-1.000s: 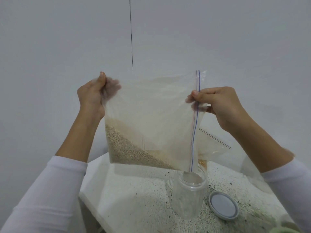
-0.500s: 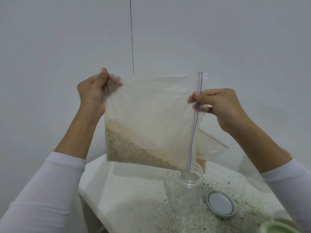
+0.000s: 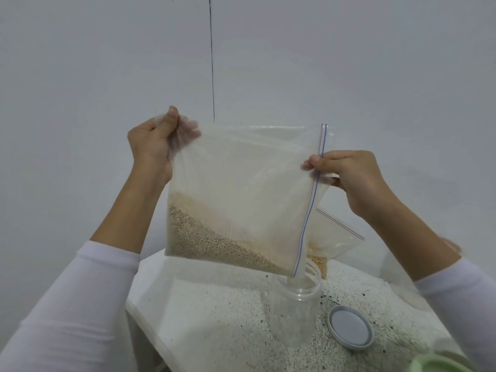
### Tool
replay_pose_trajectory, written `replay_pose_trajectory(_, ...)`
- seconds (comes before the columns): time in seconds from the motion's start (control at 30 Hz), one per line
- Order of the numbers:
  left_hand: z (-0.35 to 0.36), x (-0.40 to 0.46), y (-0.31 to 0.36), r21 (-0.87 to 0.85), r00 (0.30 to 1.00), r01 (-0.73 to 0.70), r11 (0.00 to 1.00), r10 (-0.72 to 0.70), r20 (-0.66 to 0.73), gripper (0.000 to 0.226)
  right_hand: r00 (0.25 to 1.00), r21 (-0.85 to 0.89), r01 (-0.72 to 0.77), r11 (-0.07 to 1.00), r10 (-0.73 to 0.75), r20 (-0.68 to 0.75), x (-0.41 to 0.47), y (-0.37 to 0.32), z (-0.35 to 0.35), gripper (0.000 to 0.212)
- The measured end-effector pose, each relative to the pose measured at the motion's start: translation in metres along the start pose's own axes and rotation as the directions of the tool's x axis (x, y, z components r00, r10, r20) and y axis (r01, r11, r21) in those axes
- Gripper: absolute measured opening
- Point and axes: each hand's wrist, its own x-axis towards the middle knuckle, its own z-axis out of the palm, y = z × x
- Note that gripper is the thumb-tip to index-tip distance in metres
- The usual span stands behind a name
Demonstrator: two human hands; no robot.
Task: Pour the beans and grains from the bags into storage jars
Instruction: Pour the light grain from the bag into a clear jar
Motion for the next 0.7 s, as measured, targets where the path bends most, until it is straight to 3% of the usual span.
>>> replay_pose_trajectory(0.33,0.006,0.002,-0.001,0.005,1.0,-0.005,1.0,0.005,-0.02,0.034,1.0,-0.03,0.011,1.0,-0.012,-0.013,0.005,0.003,-0.003,0.009)
replay_pose_trajectory(0.7,0.006,0.006,-0.001,0.001,1.0,0.01,1.0,-0.01,0.003,0.041,1.0,0.01,0.004,1.0,-0.003,-0.025,0.011,0.001,0.001,0.008)
